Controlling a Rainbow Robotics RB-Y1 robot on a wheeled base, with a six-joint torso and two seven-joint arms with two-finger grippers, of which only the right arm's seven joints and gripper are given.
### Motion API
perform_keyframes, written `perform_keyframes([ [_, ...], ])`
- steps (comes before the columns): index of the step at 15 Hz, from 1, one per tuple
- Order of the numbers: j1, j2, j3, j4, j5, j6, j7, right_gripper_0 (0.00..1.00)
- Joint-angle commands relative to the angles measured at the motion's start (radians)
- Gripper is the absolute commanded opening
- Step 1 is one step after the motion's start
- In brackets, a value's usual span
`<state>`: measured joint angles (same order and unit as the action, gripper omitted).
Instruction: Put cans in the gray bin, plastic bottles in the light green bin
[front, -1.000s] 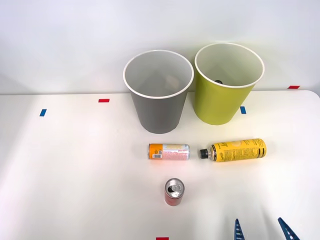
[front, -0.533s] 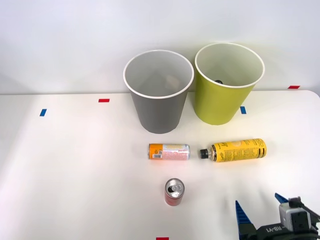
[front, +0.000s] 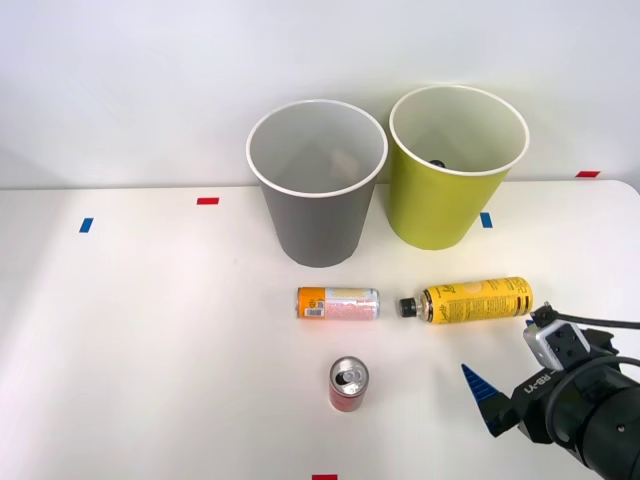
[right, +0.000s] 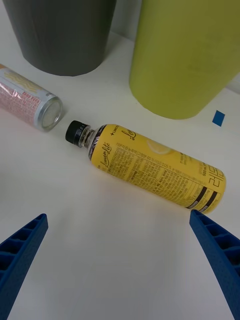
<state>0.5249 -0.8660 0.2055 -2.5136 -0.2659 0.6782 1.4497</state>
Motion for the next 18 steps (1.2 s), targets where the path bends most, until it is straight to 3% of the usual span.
perform_keyframes([
  [1, -0.137, -0.156, 0.006, -0.001, -0.185, 0.101, -0.005, 0.99],
  [4, -0.26, -0.209, 0.034, -0.001, -0.311, 0.193, 0.023, 0.99],
  [8, -0.5, -0.242, 0.187, 0.082, -0.334, 0.284, 0.092, 0.99],
  [10, -0.602, -0.258, 0.235, 0.168, -0.4, 0.284, 0.227, 0.99],
  [14, -0.727, -0.298, 0.235, 0.272, -0.611, 0.365, 0.494, 0.99],
  [18, -0.815, -0.274, 0.239, 0.352, -0.717, 0.497, 0.767, 0.99],
])
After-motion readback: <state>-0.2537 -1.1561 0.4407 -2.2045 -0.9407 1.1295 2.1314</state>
